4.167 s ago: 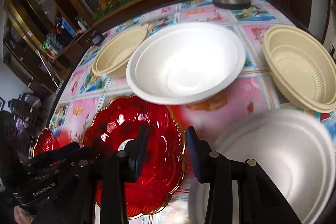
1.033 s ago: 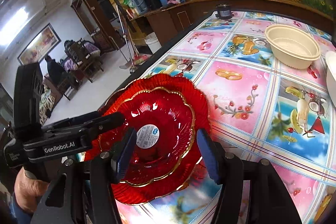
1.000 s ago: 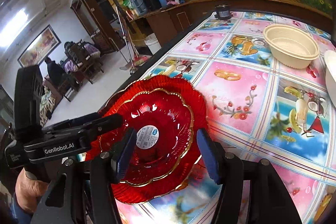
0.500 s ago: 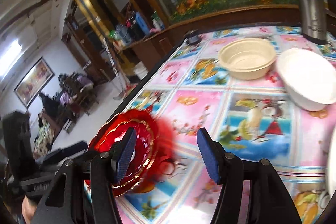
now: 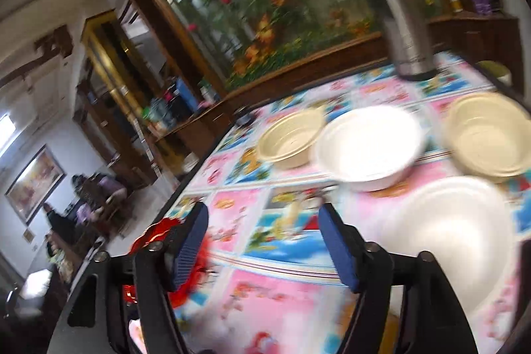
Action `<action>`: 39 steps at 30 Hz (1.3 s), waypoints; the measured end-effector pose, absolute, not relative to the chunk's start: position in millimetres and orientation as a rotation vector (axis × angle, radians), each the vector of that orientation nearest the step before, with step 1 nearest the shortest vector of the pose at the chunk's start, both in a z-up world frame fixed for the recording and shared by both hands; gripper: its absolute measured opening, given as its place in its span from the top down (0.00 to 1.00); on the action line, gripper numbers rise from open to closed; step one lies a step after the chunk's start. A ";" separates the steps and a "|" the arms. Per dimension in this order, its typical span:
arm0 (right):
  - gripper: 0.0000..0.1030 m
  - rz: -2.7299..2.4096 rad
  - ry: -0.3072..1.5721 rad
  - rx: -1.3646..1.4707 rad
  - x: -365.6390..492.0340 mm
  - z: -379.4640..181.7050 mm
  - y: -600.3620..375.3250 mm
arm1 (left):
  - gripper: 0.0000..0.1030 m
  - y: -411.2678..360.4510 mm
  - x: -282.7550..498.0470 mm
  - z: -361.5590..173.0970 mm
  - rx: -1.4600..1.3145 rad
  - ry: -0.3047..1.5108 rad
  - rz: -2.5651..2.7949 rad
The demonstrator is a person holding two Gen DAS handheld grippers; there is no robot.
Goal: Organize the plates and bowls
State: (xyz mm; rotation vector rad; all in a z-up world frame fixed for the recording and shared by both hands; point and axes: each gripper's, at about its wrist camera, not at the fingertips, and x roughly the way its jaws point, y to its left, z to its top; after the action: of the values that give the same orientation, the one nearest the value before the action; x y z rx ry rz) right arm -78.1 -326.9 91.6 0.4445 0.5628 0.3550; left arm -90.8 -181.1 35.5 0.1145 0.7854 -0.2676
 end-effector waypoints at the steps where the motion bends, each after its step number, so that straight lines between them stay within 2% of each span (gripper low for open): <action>1: 0.26 0.336 0.558 0.440 -83.4 92.9 -335.3 | 0.11 -183.1 -89.3 30.3 0.118 0.793 -0.262; 3: 0.19 0.265 0.578 0.432 -91.9 94.3 -356.9 | 0.11 -184.7 -80.8 25.1 0.111 0.838 -0.271; 11: 0.19 -0.001 0.645 0.438 -107.5 91.9 -427.9 | 0.10 -169.0 -68.2 16.9 -0.012 0.917 -0.263; 15: 0.19 -0.042 0.739 0.449 -91.8 74.9 -441.5 | 0.10 -164.7 -64.0 10.9 -0.056 0.952 -0.278; 22: 0.19 -0.069 0.826 0.425 -66.0 46.9 -436.5 | 0.10 -164.4 -64.6 11.5 -0.063 0.948 -0.294; 32: 0.21 0.314 0.872 0.285 -54.7 45.9 -351.0 | 0.10 -161.5 -69.4 14.7 -0.068 0.925 -0.275; 38: 0.21 0.215 0.833 0.352 -40.8 53.2 -376.9 | 0.10 -157.0 -72.5 28.9 -0.106 0.893 -0.291; 39: 0.25 0.220 0.827 0.382 -36.9 51.9 -381.8 | 0.10 -156.7 -70.4 32.2 -0.121 0.896 -0.304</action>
State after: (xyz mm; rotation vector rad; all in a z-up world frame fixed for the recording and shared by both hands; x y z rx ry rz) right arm -36.9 -381.8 51.9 0.3819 0.8275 0.2203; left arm -70.4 -156.7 32.2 -0.1211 0.8962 -0.3037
